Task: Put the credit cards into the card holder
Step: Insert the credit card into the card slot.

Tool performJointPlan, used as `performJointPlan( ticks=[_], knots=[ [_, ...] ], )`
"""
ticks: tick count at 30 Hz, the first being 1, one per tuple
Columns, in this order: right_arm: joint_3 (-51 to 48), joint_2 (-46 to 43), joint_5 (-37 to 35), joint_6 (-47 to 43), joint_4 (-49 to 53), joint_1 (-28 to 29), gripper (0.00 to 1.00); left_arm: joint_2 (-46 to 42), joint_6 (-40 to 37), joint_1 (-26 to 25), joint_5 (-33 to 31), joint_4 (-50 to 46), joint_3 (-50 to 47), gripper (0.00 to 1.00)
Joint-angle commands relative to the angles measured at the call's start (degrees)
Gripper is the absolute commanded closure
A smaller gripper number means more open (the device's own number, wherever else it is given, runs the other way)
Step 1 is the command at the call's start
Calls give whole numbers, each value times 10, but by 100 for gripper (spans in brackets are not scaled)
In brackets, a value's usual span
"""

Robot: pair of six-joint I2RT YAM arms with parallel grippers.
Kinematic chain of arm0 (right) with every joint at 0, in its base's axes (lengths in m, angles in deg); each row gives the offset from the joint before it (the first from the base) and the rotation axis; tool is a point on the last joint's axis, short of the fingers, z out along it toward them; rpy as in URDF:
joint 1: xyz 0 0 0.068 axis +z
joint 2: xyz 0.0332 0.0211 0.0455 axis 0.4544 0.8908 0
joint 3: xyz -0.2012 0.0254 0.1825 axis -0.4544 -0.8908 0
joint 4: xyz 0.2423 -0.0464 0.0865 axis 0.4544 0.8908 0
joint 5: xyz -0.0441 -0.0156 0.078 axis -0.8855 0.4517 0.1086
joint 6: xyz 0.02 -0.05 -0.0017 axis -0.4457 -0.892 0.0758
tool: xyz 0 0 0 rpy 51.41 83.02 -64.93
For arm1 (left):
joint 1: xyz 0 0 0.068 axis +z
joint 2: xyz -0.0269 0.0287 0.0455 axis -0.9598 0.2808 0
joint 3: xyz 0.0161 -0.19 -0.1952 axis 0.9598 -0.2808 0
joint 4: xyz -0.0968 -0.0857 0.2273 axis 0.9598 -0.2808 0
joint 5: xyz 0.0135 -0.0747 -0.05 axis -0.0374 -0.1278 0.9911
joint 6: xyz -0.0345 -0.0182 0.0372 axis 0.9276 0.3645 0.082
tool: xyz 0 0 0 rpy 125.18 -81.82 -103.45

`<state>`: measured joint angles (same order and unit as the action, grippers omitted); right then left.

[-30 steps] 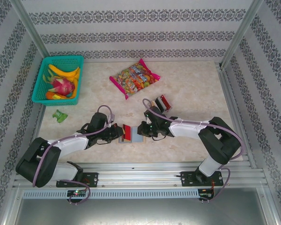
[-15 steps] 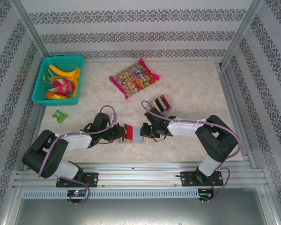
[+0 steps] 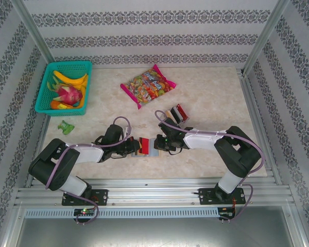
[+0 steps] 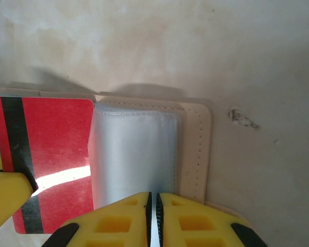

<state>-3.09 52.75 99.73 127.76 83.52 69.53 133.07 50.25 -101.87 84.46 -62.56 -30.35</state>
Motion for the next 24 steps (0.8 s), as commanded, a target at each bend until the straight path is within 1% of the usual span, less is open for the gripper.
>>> performJointPlan(
  ticks=[1,6,10,17,19,24],
  knots=[
    [-2,13,-38,-5,37,-5,84,-16,-21,-14,-8,-46,11,97],
    [-3,13,-38,-6,38,-8,84,-20,-32,-13,1,-71,10,97],
    [-1,15,-39,-6,38,-9,84,-19,-33,-14,-7,-82,10,97],
    [-4,17,-35,-4,33,-9,84,25,-14,-18,3,-32,24,96],
    [-4,17,-33,-5,31,-8,83,36,0,-21,-5,-13,25,94],
    [-6,15,-32,-4,31,-9,83,44,30,-24,-24,26,16,93]
  ],
)
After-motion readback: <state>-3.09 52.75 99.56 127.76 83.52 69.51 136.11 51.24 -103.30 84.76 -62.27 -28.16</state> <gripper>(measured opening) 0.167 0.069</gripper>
